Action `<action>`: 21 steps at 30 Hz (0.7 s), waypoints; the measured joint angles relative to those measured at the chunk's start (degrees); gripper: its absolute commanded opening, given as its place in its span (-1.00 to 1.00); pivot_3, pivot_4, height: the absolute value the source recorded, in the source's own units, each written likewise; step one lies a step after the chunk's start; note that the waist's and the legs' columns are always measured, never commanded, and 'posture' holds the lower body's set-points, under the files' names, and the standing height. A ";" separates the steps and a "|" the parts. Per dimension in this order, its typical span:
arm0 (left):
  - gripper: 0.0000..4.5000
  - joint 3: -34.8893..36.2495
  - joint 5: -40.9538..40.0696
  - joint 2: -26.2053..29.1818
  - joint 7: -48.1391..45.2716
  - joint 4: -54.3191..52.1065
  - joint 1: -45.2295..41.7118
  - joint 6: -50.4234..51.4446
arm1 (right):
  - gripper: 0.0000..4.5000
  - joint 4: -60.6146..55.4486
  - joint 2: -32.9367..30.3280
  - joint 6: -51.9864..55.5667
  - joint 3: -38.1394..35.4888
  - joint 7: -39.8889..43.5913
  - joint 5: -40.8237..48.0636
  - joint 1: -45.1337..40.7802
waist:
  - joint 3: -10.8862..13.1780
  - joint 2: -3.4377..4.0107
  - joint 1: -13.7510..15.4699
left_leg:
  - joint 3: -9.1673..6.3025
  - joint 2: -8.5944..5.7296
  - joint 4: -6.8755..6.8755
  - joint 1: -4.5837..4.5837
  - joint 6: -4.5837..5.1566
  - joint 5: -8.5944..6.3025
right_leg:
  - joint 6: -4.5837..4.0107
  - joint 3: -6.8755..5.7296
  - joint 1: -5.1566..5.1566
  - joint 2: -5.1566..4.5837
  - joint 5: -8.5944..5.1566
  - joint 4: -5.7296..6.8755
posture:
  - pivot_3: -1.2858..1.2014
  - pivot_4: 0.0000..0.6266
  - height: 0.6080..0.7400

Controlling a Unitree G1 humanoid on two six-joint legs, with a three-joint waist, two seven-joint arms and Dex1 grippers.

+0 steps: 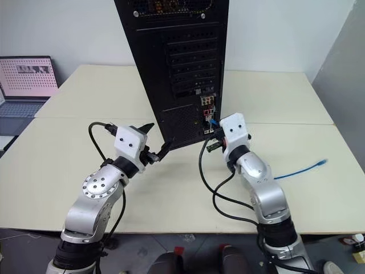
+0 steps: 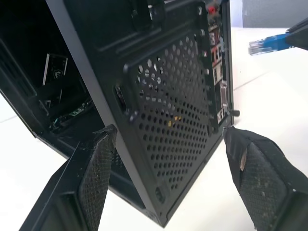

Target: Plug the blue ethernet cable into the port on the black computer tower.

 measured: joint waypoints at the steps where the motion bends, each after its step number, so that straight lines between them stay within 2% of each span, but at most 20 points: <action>1: 0.65 -0.10 0.00 -0.13 -0.04 0.00 -0.34 0.00 | -1.00 1.45 1.19 -0.99 0.10 -1.19 -0.87 -0.41 | 0.00 0.00 -0.02 | 0.02 0.00 0.00 0.01 0.00 0.00 | 0.00 0.01 0.00 0.00 0.00 0.00 | 0.03 -0.52 1.00; 8: 0.65 -0.29 -0.05 -1.04 -0.56 0.15 -1.32 0.00 | -1.00 9.36 3.71 -4.71 -0.19 -3.76 -4.25 -4.46 | 0.00 0.00 0.00 | 0.02 0.00 0.00 -0.01 0.00 0.00 | -0.01 0.01 0.00 -0.02 0.00 -0.02 | 0.03 -0.52 1.00; 21: 0.65 -0.34 -1.54 -3.81 -2.63 0.14 -1.41 -0.71 | -1.00 14.25 5.30 -6.27 -0.62 -4.67 -4.79 -5.98 | 0.00 0.00 -0.01 | 0.03 0.00 -0.01 0.00 0.00 0.00 | -0.01 0.02 0.00 -0.02 0.00 -0.01 | 0.03 -0.52 1.00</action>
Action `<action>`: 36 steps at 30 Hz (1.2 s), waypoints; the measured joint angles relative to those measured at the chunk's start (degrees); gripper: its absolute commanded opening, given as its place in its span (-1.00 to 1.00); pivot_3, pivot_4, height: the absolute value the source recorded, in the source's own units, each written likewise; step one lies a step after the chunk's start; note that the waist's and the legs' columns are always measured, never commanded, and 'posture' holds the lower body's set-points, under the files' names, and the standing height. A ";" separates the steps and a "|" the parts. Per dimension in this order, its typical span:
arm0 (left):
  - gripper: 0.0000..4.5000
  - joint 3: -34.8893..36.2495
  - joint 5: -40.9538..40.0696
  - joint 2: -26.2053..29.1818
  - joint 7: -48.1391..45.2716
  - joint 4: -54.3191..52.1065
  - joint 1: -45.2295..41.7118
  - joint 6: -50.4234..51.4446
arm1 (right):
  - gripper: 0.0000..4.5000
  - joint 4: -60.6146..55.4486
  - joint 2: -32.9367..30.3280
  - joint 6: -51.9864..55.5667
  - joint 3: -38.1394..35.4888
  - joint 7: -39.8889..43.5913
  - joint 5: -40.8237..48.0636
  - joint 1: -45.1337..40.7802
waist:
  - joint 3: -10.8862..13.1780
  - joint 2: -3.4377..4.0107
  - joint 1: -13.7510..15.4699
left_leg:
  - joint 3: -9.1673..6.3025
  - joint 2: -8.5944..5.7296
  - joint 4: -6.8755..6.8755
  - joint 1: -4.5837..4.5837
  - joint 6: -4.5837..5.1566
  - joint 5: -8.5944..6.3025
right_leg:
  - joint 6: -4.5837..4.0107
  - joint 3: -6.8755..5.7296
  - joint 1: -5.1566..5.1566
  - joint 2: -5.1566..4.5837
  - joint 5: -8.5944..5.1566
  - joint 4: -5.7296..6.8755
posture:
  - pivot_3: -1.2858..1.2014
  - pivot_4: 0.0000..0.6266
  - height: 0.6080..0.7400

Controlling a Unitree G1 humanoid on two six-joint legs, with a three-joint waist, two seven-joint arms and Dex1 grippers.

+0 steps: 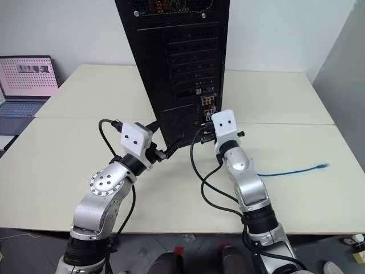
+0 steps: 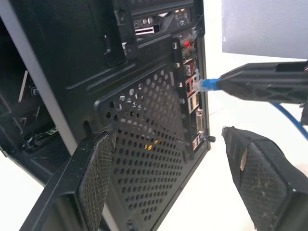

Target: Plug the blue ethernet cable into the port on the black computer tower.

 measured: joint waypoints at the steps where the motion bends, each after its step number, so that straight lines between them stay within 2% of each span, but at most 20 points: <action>1: 0.65 0.00 0.01 -0.07 0.00 0.00 0.00 0.00 | -1.00 0.21 0.00 -0.05 -0.11 0.00 -0.01 -0.24 | 0.00 0.00 0.00 | 0.00 0.00 0.00 0.00 0.00 0.00 | 0.00 0.00 0.00 0.00 0.00 0.00 | 0.03 -0.52 1.00; 21: 0.65 0.11 0.24 -0.08 -0.03 0.01 0.00 -0.01 | -1.00 0.98 1.42 -0.45 -0.65 0.89 -0.16 -0.78 | 0.00 0.00 -0.03 | 0.00 0.01 -0.01 0.00 0.00 0.00 | 0.00 0.01 0.00 0.01 0.00 0.00 | 0.03 -0.52 1.00; 36: 0.65 0.17 0.40 -0.08 0.06 0.01 0.00 -0.08 | -1.00 1.54 5.15 1.96 -4.17 -1.08 1.22 -0.77 | 0.00 0.00 -0.05 | 0.00 0.00 0.00 0.01 0.00 0.00 | 0.00 0.01 0.00 0.01 0.00 0.00 | 0.03 -0.52 1.00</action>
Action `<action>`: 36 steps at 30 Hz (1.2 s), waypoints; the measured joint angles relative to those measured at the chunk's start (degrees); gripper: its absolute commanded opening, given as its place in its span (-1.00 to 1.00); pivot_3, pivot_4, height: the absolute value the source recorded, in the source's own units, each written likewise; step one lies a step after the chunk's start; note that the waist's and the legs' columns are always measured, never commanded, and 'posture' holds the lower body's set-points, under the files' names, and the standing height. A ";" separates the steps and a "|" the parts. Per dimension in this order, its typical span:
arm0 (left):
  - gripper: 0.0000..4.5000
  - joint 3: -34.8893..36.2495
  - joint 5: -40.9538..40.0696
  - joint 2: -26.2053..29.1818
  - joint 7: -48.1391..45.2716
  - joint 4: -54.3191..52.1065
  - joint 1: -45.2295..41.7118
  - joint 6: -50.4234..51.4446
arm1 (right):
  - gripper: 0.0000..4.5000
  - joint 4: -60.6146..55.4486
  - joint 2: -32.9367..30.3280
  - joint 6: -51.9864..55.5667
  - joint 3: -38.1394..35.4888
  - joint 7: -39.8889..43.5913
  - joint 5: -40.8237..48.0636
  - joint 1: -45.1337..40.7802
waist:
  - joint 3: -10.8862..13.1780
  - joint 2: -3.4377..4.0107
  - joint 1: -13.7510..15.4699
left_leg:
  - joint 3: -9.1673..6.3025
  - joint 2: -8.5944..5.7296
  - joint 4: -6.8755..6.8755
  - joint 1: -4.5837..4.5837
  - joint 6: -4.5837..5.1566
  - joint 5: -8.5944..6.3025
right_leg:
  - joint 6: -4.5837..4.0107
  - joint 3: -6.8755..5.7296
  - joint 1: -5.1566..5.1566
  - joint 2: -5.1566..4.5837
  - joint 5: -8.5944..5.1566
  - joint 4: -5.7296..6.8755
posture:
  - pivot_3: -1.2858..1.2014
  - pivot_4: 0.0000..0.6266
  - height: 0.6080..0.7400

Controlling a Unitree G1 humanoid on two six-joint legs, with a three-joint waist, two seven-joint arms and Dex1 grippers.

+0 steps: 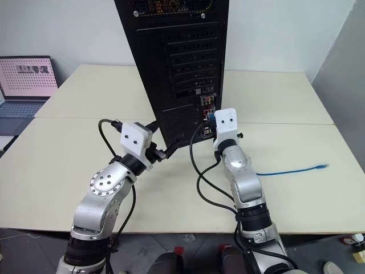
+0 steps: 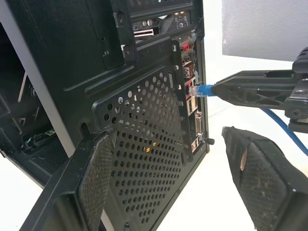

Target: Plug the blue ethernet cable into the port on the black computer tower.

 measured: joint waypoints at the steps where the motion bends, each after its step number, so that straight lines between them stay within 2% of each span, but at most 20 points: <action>1: 0.65 0.01 0.04 0.00 0.01 0.00 0.00 -0.01 | -1.00 0.00 0.03 0.06 0.02 0.03 -0.02 0.00 | 0.00 0.00 0.00 | 0.00 0.00 0.00 0.00 0.00 0.00 | 0.00 0.00 0.00 0.01 0.00 0.00 | 0.03 -0.52 1.00; 18: 0.65 0.49 0.11 0.36 -0.07 0.05 0.00 -0.11 | -1.00 -0.77 0.50 0.24 1.68 0.80 -0.75 -0.38 | 0.00 0.00 -0.10 | 0.03 0.00 -0.02 -0.01 0.00 0.00 | 0.00 0.02 -0.04 0.02 0.00 -0.01 | 0.03 -0.52 1.00; 36: 0.65 0.49 0.29 0.37 0.07 0.11 0.05 -0.11 | -1.00 -0.76 3.53 0.27 2.19 -2.52 -1.32 -0.37 | 0.01 0.01 -0.30 | 0.07 0.02 -0.05 -0.01 0.00 0.00 | 0.00 0.05 -0.08 0.03 0.00 -0.01 | 0.03 -0.52 1.00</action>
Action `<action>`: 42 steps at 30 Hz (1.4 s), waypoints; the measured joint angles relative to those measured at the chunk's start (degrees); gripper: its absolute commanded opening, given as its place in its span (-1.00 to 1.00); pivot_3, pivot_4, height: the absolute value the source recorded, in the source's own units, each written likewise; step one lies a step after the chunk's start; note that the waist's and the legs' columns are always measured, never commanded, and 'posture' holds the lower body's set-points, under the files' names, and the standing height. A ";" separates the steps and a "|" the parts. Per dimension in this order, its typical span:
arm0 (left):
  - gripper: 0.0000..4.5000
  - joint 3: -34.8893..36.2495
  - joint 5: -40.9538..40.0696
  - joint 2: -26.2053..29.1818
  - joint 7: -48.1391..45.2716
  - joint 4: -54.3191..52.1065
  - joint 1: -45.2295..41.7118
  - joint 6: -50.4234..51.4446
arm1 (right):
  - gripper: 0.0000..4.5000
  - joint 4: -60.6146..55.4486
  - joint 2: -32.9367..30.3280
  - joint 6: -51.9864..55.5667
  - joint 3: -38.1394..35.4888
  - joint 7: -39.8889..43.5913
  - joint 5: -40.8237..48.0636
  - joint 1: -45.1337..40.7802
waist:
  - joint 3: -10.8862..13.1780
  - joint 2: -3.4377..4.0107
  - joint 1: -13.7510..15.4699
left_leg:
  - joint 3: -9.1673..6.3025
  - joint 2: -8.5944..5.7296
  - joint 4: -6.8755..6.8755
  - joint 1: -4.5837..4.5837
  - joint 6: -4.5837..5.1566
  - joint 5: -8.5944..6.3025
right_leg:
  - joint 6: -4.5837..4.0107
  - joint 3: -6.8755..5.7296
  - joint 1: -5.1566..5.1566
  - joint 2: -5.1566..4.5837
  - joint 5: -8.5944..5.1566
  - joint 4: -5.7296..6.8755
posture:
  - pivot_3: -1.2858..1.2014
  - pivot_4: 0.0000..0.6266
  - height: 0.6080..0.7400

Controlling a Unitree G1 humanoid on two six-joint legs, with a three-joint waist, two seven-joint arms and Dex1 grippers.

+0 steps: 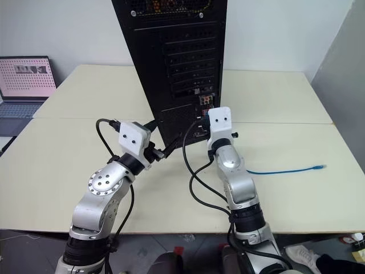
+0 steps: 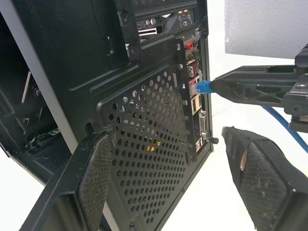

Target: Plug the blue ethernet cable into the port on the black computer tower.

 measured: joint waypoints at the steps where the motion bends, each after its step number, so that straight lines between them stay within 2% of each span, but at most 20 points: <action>1: 0.65 0.00 0.00 0.00 0.01 -0.01 0.03 0.03 | -1.00 0.00 0.14 0.00 0.12 0.05 -0.01 0.01 | 0.00 0.00 -0.11 | 0.00 0.00 -0.01 0.00 0.00 0.00 | 0.00 0.00 -0.01 0.00 0.00 0.00 | 0.03 -0.52 1.00; 42: 0.65 0.07 0.44 0.21 0.23 -0.28 0.44 0.14 | -1.00 10.12 1.04 -11.02 1.91 2.01 -3.24 -2.03 | 0.00 0.00 -2.21 | 0.08 0.11 -0.06 0.10 0.00 0.00 | -0.09 0.18 -0.06 0.17 0.05 0.03 | 0.03 -0.52 1.00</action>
